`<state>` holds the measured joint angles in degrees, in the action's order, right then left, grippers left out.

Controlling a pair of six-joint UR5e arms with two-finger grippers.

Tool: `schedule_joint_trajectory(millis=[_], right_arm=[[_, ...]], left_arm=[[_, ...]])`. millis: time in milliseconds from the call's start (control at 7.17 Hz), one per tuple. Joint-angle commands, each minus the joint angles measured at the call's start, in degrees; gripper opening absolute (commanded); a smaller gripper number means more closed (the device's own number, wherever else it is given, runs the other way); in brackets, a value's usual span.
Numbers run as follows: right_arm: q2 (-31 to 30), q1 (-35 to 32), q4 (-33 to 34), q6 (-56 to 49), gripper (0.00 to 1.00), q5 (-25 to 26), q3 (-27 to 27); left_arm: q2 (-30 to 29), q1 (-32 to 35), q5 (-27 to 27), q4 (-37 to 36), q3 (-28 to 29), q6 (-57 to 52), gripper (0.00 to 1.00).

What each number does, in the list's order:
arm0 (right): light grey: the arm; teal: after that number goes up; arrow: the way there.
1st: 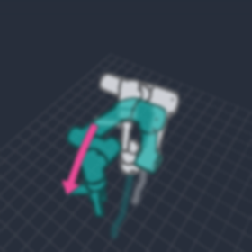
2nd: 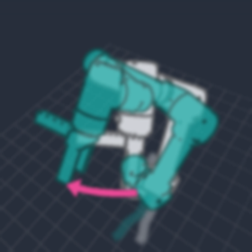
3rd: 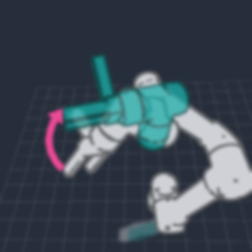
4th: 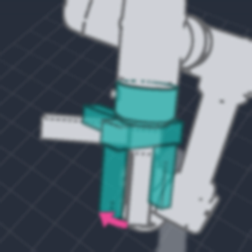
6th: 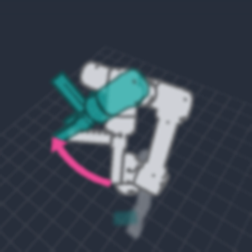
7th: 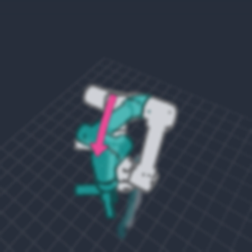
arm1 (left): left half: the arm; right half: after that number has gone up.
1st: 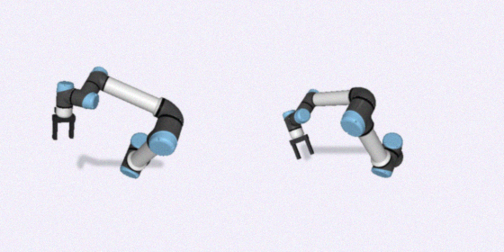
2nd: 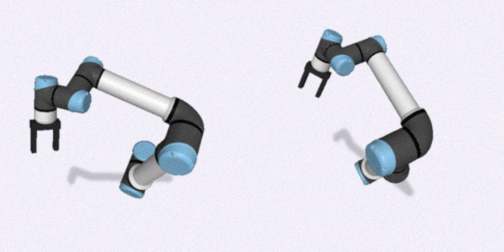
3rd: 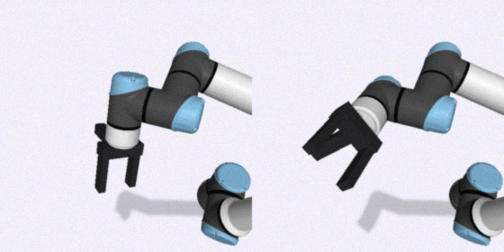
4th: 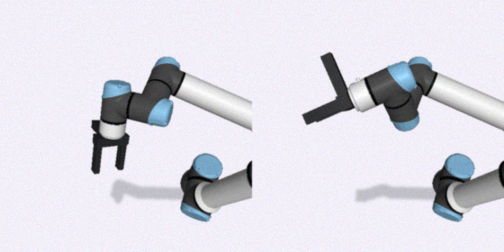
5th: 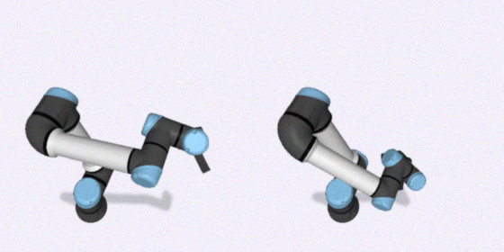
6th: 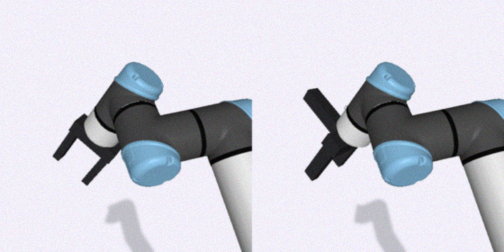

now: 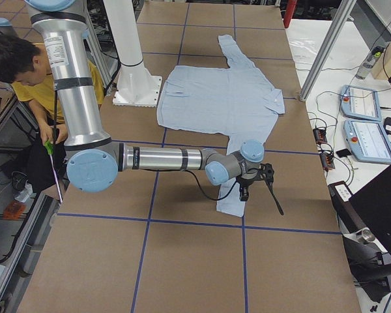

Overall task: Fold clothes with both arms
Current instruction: 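Move the right gripper down to the cuff of the sleeve nearest it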

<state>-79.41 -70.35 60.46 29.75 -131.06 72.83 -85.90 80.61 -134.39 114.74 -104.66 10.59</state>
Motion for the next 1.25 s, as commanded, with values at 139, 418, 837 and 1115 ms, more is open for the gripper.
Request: schedule_joint_trajectory(millis=[139,418,837,1115], right_arm=[[0.0,-3.3,-0.8,-5.8,0.76,-0.6,-4.7],[0.3,-3.2,-0.6,-5.4,0.76,-1.1,-6.4],[0.4,-3.0,-0.4,-4.7,0.73,-2.7,-8.4],[0.7,-2.9,-0.3,-4.7,0.70,-2.7,-8.8]], left_arm=[[-0.2,0.0,0.0,0.0,-0.4,0.8,1.00],[-0.2,0.0,0.1,0.0,-0.5,0.8,1.00],[-0.3,0.0,0.1,0.0,-0.5,0.4,1.00],[-0.3,0.0,0.1,0.0,-0.6,0.4,1.00]])
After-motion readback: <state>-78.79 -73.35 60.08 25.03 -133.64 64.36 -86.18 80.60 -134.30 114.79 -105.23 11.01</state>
